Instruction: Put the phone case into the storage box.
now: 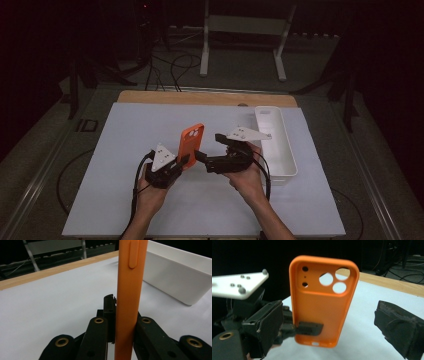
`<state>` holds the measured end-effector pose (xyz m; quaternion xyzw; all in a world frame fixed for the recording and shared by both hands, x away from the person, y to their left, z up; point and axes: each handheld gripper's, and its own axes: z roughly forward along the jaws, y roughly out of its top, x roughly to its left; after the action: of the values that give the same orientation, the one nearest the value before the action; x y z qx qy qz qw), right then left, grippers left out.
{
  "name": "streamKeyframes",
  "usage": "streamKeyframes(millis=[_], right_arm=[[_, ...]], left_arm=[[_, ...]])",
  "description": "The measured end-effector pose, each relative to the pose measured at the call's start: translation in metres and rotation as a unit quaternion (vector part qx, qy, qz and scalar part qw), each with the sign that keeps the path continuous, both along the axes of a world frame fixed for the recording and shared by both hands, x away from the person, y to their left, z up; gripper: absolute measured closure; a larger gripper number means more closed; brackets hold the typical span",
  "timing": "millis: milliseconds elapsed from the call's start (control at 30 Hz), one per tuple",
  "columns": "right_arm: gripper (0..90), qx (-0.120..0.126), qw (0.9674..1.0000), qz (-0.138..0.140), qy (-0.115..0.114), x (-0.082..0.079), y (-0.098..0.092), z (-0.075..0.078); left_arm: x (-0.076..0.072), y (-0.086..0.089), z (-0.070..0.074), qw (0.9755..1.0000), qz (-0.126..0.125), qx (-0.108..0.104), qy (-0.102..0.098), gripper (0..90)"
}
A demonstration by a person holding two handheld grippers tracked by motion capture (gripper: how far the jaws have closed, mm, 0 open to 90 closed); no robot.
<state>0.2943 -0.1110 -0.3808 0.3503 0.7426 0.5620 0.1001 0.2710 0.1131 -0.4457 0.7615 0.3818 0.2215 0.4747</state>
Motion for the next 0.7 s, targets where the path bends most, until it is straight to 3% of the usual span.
streamKeyframes(millis=[700], right_arm=[[8.8,0.025,0.9991,-0.030,0.017,0.014,0.015,0.005]], left_arm=[[-0.006,-0.016,-0.004,0.9997,-0.006,0.021,-0.012,85.3]])
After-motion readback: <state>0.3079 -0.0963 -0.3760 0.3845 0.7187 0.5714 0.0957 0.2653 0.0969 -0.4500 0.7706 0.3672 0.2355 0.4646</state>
